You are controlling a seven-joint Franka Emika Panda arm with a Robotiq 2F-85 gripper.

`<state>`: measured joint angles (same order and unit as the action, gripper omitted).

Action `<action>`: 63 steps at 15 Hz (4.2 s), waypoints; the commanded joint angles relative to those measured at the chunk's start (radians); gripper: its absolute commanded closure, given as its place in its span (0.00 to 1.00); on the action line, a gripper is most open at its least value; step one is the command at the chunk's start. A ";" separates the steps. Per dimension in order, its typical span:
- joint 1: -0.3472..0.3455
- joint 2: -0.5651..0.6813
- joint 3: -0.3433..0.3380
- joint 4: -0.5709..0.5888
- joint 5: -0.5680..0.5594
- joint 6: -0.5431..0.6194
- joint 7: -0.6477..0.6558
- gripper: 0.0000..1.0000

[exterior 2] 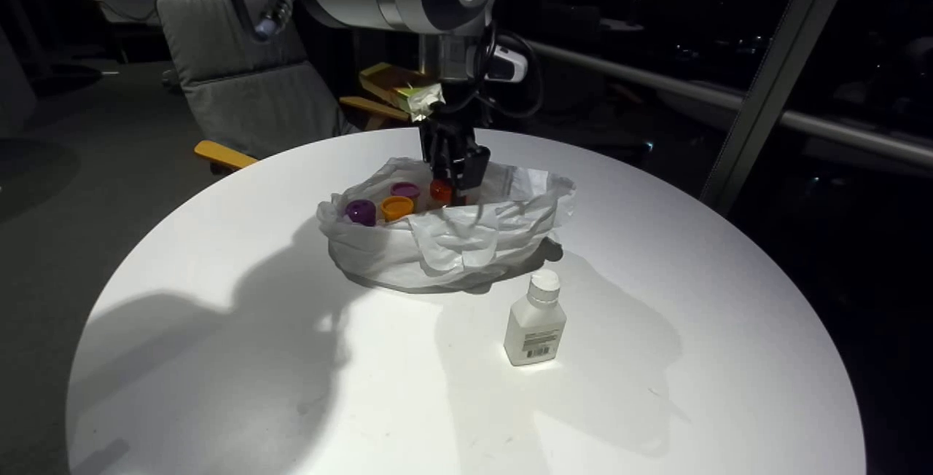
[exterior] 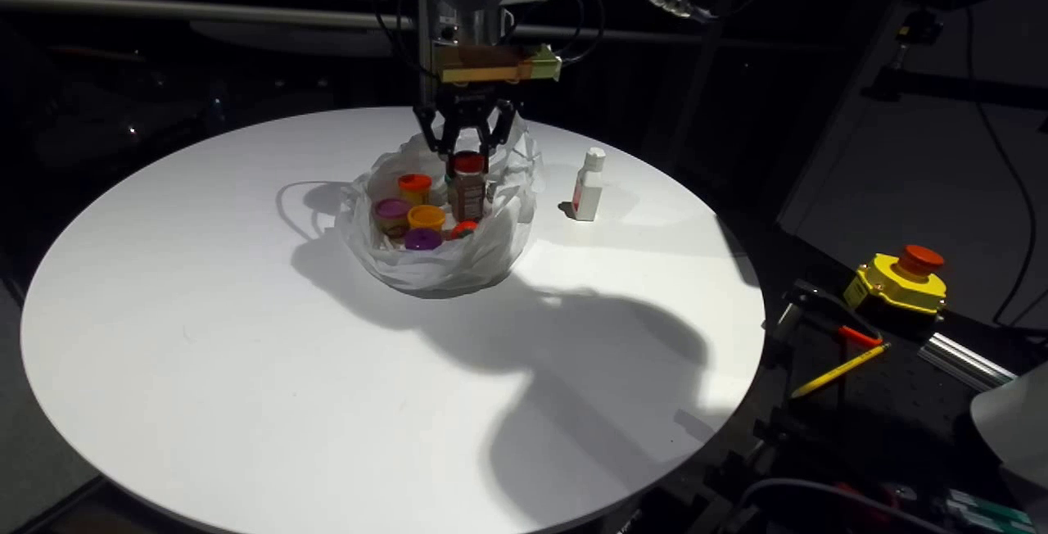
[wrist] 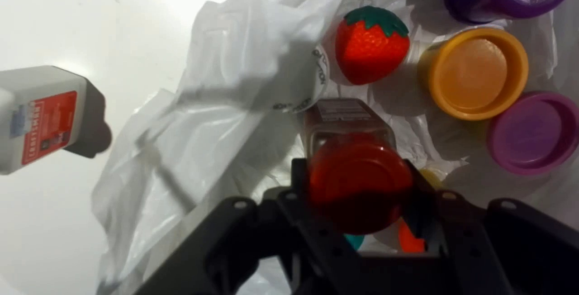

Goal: Remove the contents in the plastic bag and put them on the table.

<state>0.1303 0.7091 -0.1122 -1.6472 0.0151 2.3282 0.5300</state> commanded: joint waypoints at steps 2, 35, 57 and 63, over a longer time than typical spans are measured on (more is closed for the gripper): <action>-0.018 -0.219 0.003 -0.297 0.036 0.168 -0.012 0.76; -0.073 -0.444 -0.084 -0.807 -0.012 0.448 -0.035 0.76; -0.042 -0.522 0.000 -0.605 -0.164 0.410 -0.084 0.00; 0.003 -0.356 0.053 -0.412 -0.178 0.410 -0.104 0.00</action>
<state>0.1131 0.2435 -0.0553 -2.1717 -0.1304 2.7305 0.4498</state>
